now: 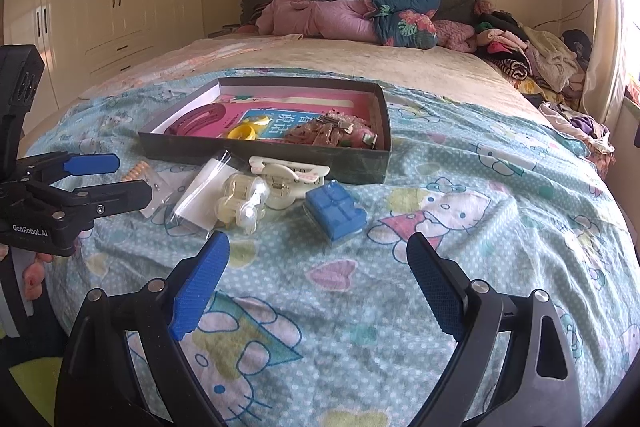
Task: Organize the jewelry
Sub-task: 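Withdraw both tools from the box toward the remaining items, then grasp the clear plastic bag with the left tool while the right grasps the blue case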
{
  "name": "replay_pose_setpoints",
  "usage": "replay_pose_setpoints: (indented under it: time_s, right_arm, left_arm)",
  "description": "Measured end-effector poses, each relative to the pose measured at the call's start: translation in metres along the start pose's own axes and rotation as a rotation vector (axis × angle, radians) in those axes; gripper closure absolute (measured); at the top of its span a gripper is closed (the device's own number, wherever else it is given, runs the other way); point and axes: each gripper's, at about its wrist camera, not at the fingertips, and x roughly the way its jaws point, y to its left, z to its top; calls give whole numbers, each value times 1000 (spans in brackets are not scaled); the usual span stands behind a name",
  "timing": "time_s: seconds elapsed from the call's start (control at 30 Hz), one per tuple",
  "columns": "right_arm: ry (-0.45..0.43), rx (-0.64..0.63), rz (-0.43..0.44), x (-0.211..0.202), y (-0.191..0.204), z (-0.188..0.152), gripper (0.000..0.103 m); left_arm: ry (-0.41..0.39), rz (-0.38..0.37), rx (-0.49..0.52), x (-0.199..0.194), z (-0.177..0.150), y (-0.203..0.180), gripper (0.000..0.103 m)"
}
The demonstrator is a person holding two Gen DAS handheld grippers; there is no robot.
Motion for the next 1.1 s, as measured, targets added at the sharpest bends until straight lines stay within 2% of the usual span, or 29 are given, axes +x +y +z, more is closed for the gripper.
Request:
replay_pose_setpoints:
  time_s: [0.33,0.57,0.7,0.93,1.1]
  right_arm:
    - [14,23,-7,-1,-17,-14,15]
    - [22,31,-23,7,-27,-14,15]
    - [25,33,-21,14,-31,-10,15]
    - [33,13,-21,29,-32,3,16]
    - [63,3,-18,47,-34,10,20]
  left_arm:
    - [40,-41,6,15,-3,-12,12]
    - [87,-70,5,30,-4,-18,39]
    - [119,-86,-17,41,-3,-14,50]
    - [147,-102,-55,52,0,-7,59]
    - [156,-120,-74,57,5,-7,71]
